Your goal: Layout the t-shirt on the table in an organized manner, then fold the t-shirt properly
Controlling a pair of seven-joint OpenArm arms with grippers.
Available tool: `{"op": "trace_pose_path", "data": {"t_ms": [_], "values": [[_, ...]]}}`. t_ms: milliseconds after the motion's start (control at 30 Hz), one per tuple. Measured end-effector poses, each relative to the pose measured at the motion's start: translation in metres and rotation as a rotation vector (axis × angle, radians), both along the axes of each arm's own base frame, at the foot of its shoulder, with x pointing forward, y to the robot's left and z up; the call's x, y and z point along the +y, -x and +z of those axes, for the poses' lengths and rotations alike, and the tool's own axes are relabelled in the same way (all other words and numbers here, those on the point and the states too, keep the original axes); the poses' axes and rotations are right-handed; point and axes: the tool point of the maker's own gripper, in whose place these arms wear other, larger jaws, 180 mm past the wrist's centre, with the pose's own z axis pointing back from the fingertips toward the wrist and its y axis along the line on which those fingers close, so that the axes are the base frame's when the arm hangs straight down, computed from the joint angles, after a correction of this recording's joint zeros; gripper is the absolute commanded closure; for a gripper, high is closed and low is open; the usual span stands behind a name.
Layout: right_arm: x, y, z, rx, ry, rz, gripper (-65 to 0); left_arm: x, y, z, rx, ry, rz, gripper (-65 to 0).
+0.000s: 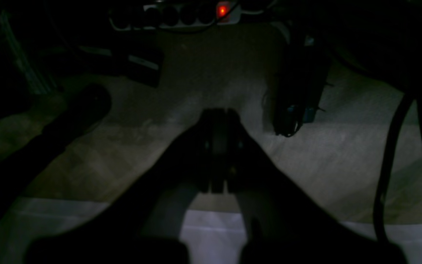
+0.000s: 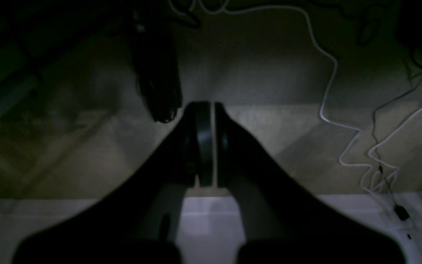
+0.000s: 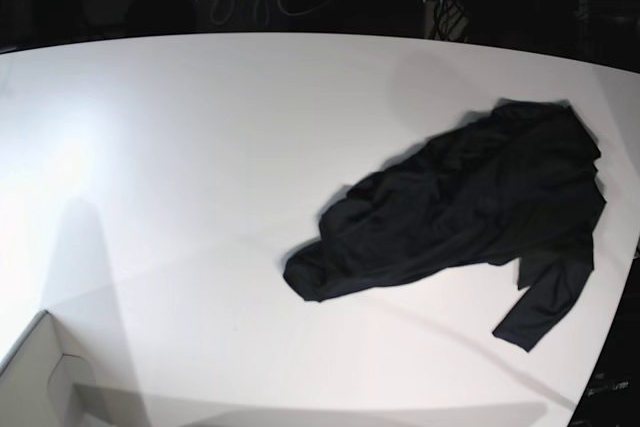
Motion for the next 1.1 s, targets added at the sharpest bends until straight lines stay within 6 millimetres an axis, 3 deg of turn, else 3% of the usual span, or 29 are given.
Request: {"op": "trace_pose_path", "data": {"t_ms": [167, 467, 933, 1100], "values": [[-0.012, 0.0, 0.001, 0.0, 0.019, 0.001, 0.0, 0.001, 0.0, 0.0, 0.0, -0.001, 0.004, -0.4], [-0.009, 0.002, 0.001, 0.003, 0.014, 0.004, 0.0, -0.003, -0.006, 0.0, -0.011, 0.004, 0.004, -0.2], [-0.011, 0.008, 0.006, -0.037, 0.018, 0.008, 0.0, 0.0, 0.016, 0.0, 0.023, 0.0, 0.005, -0.1], [-0.01, 0.015, 0.013, -0.063, 0.018, 0.011, 0.0, 0.005, 0.015, 0.001, 0.018, -0.007, 0.002, -0.1]]}}
